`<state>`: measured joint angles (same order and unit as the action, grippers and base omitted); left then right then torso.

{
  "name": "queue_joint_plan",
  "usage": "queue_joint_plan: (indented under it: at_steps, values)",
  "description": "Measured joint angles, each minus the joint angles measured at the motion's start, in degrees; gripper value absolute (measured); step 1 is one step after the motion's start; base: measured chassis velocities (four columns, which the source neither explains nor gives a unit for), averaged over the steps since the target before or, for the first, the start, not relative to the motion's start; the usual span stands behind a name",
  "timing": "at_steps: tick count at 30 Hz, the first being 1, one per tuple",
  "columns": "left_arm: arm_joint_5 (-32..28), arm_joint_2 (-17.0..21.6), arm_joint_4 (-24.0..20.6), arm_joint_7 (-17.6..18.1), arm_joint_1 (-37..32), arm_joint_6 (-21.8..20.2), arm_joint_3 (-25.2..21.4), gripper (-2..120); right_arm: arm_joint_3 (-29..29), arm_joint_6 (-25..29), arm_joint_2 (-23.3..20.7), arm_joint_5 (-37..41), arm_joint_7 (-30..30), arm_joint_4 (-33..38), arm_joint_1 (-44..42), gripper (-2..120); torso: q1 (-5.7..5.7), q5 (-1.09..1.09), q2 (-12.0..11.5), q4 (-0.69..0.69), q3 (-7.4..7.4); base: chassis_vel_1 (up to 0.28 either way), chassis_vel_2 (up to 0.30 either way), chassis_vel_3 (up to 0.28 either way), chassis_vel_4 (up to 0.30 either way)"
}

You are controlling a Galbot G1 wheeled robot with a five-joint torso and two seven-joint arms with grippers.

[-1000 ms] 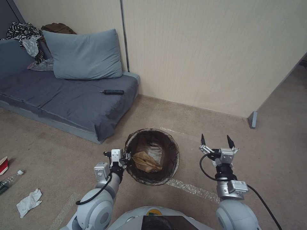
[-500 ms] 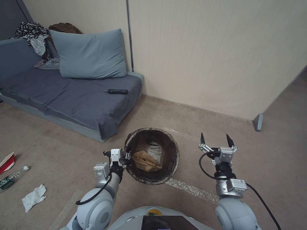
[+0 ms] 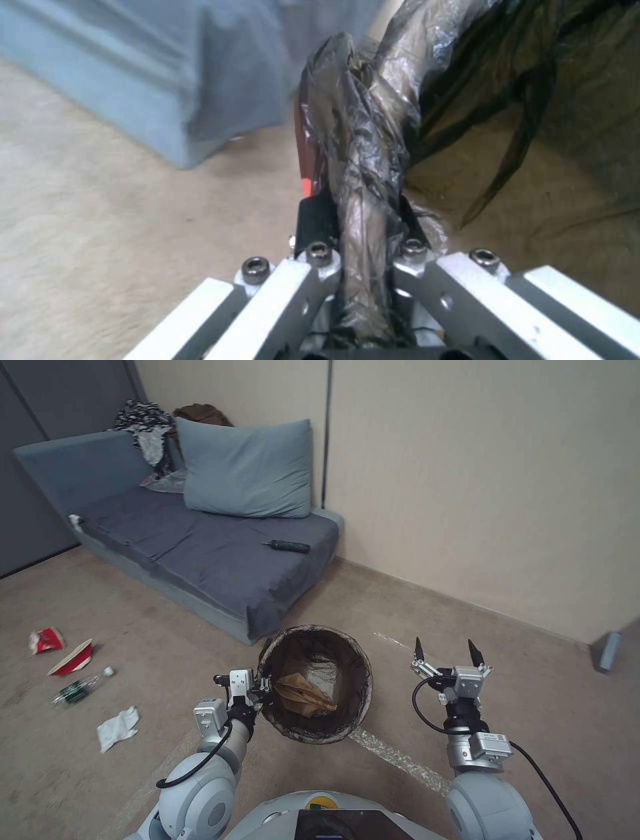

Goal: Pick up the trash bin, then pick up the garbage from the floor and place it into the trash bin.

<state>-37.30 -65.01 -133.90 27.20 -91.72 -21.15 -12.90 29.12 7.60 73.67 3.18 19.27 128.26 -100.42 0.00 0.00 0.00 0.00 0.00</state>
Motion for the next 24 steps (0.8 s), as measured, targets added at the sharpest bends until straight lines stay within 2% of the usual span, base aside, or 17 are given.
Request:
queue_joint_plan:
  at_steps: [24]
  values:
    - [-0.08, -0.05, 0.16, -0.08, 0.30, 0.09, -0.13, 2, -0.51, -0.17, -0.41, -0.10, 0.15, -0.33, 0.40, 100, 0.00, 0.00, 0.00, 0.00, 0.00, 0.125, 0.125, 0.128, 0.127]
